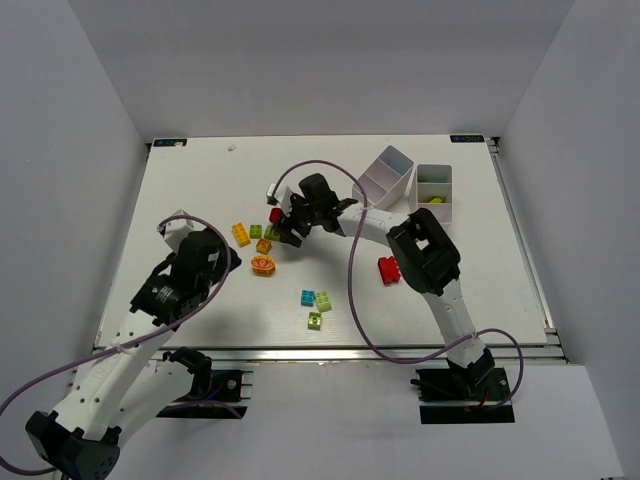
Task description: Sort the legos into containers by color
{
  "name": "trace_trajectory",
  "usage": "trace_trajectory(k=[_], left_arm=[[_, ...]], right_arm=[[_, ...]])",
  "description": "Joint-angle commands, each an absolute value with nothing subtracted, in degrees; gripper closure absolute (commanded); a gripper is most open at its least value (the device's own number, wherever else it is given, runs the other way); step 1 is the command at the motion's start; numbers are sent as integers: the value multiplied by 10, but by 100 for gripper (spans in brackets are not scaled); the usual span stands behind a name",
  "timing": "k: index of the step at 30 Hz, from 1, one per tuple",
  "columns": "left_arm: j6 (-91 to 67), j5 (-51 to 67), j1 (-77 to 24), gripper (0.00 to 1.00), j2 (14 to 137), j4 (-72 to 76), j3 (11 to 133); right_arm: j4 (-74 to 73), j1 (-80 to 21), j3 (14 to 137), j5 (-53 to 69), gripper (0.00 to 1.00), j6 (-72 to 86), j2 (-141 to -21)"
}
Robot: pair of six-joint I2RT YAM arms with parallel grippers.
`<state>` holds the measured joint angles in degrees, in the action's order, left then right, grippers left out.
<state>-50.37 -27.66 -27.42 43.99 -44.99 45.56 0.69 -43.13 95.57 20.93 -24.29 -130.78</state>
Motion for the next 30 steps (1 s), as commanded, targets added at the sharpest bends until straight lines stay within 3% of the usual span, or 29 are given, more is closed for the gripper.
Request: trace_trajectory(k=[1,7,9,18,22,25,29,30], left_arm=[[-495,-278,-270,24,445,-434,454],[-488,-278,-270,24,452,-433,455],[-489,-278,-270,24,451,-433,454],[-494,-279,-270,24,440,-433,442],[-494,-276,-269,24,441,-425,436],[-494,-273,-269,24,443,-421,432],[-493,-273,-269,24,443,-425,432],[-493,-274,-269,24,441,-425,429]], right_arm=[[5,-425,925,235,24,-251,-1260],[36,-421,870,293,20,-251,-1221],[69,-417,852,304,11,-246,-1202],[164,-396,791,287,11,-222,-1147],[160,-393,777,360,15,-259,-1132],[50,-393,810,465,25,-348,-1149],[-30,-396,866,490,54,-386,-1200],[-41,-396,881,491,57,-393,-1205]])
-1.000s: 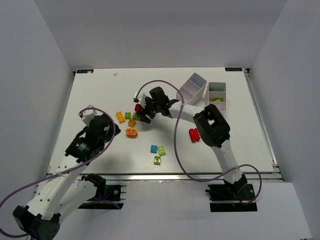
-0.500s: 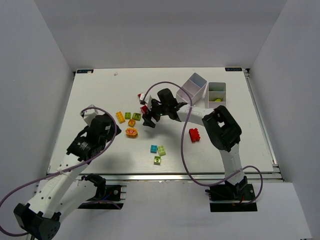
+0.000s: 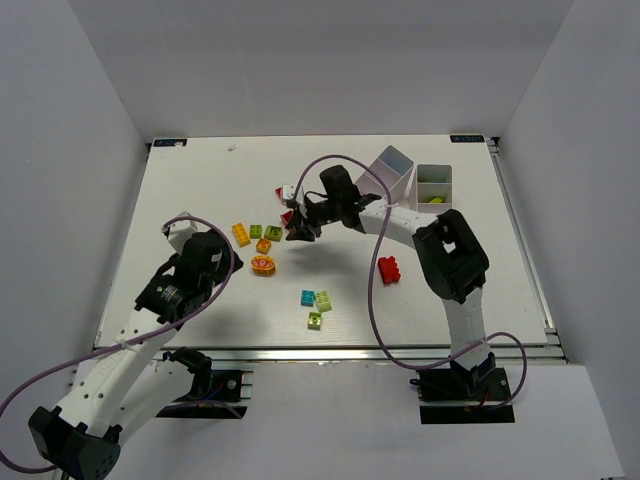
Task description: Sort the legos into containers by color
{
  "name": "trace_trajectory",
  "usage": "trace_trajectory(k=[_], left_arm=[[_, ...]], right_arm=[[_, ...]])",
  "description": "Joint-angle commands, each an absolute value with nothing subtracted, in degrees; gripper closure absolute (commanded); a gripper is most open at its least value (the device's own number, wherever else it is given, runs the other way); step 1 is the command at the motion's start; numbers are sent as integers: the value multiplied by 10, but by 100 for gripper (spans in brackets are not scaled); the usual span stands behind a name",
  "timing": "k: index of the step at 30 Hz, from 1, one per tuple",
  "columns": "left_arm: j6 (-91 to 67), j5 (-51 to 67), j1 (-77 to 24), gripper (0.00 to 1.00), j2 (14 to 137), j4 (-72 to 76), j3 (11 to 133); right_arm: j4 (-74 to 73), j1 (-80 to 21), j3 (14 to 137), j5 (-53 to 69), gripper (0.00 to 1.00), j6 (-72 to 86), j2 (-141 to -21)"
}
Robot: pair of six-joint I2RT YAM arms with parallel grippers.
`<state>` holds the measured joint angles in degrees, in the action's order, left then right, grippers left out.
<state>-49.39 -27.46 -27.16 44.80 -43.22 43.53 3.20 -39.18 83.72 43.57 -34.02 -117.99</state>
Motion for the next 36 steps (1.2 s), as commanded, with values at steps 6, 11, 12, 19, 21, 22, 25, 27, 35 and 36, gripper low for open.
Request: trace_trajectory(k=[6,11,12,19,21,22,25,27,35,36], left_arm=[[-504,-275,-269,24,427,-427,414],[-499,-274,-268,24,438,-423,416],[-497,-275,-268,24,439,-423,417],[-489,-274,-267,24,454,-417,421],[-488,-272,-266,24,457,-414,422],[-487,-272,-266,24,459,-414,423],[-483,-273,-265,24,461,-416,426],[-482,-273,-264,24,463,-417,427],[-479,-272,-261,24,467,-425,433],[-478,-272,-261,24,468,-426,434]], right_arm=[[-80,-397,918,476,60,-413,-1240],[-70,-407,932,416,51,-393,-1268],[-51,-407,930,394,47,-380,-1270],[12,-411,932,311,22,-344,-1288],[15,-411,947,301,20,-338,-1294],[21,-412,952,298,19,-332,-1300],[15,-413,973,299,19,-326,-1314],[12,-413,983,301,20,-328,-1320],[9,-424,1029,309,26,-320,-1360],[6,-427,1035,302,27,-323,-1363]])
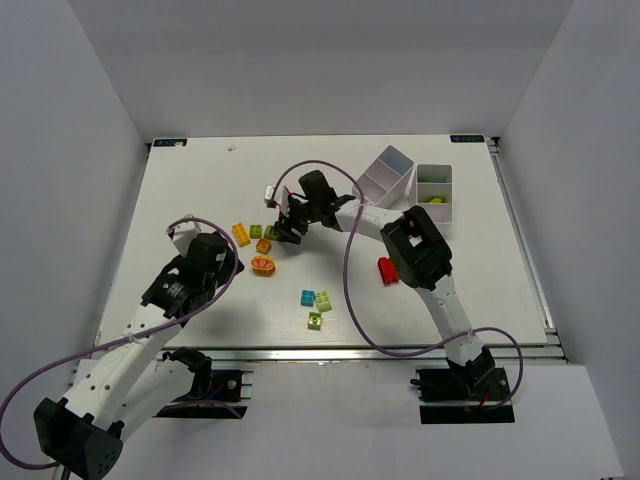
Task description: Sort the legos into containers by color
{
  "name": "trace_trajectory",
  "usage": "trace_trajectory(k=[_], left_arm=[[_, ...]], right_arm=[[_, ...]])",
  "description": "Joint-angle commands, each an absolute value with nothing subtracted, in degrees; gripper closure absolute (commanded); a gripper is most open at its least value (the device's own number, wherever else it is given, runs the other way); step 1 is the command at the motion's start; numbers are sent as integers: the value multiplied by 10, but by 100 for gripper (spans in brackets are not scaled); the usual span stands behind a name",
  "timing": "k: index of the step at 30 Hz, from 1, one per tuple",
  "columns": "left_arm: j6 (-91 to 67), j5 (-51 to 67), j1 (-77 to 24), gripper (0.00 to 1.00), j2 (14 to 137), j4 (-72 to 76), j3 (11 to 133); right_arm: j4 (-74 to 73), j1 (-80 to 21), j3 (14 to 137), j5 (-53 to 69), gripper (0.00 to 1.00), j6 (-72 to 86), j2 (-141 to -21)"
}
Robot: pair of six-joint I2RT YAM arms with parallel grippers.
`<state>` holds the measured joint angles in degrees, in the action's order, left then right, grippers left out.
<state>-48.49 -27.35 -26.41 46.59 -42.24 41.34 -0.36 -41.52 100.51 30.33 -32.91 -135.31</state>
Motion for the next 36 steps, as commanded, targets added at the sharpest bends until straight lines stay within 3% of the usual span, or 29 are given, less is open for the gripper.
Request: trace_trajectory(k=[1,8,13,19,25,32,33,36], left_arm=[[-478,-272,-261,24,468,-427,436],[-478,-271,-259,24,473,-428,440],[-476,-271,-258,24,476,-425,443],[-471,-260,-251,23,485,-407,438],[-457,-216,-214,24,509,-369,428],[-439,-134,-152,22,531,-316,419],[-435,-102,-133,20,541,-302,420],[-431,-83,-115,20,551,-291,420]], right_arm=[[6,-429,1045,301,28,-323,-1368],[-22,-429,1078,308,44,-335,-1387],[-40,-429,1074,320,75,-354,-1376],[-26,-416,1020,333,94,-348,-1304],[-49,-392,932,412,100,-328,-1182],[-68,-357,769,424,100,-357,-1001],[-89,-314,744,421,100,-373,-940],[-108,-272,729,418,100,-394,-902]])
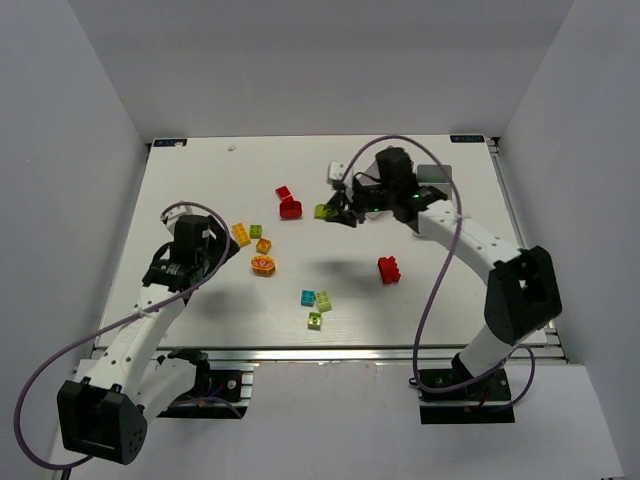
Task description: Sort the legos into containers by color
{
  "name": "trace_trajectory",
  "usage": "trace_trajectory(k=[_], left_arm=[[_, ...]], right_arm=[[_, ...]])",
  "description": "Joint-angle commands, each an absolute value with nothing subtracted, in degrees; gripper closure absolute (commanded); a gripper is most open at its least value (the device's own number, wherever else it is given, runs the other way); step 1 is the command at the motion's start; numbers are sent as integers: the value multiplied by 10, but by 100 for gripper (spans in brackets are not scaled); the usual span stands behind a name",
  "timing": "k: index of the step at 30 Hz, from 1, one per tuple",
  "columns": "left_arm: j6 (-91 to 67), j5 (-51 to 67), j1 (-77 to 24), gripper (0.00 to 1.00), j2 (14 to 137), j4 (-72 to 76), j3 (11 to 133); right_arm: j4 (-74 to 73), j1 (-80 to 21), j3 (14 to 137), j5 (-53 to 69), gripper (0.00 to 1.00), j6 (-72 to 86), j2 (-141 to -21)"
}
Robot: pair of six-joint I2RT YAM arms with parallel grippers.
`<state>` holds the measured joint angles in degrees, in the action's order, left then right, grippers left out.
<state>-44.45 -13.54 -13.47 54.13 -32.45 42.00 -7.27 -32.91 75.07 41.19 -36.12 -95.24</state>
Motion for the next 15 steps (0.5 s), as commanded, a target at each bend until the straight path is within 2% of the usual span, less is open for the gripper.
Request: trace_trajectory(k=[1,9,15], left_arm=[[-429,-77,-104,20,555,-287,420],[-432,-36,-75,20,582,-239,416],[-433,-13,-65,20,591,-217,412]], right_arm=[[-118,-257,728,417,100,-402,-891],[-179,-104,710,399,100,-494,-816],[-202,-13,717,387,100,-555,-809]])
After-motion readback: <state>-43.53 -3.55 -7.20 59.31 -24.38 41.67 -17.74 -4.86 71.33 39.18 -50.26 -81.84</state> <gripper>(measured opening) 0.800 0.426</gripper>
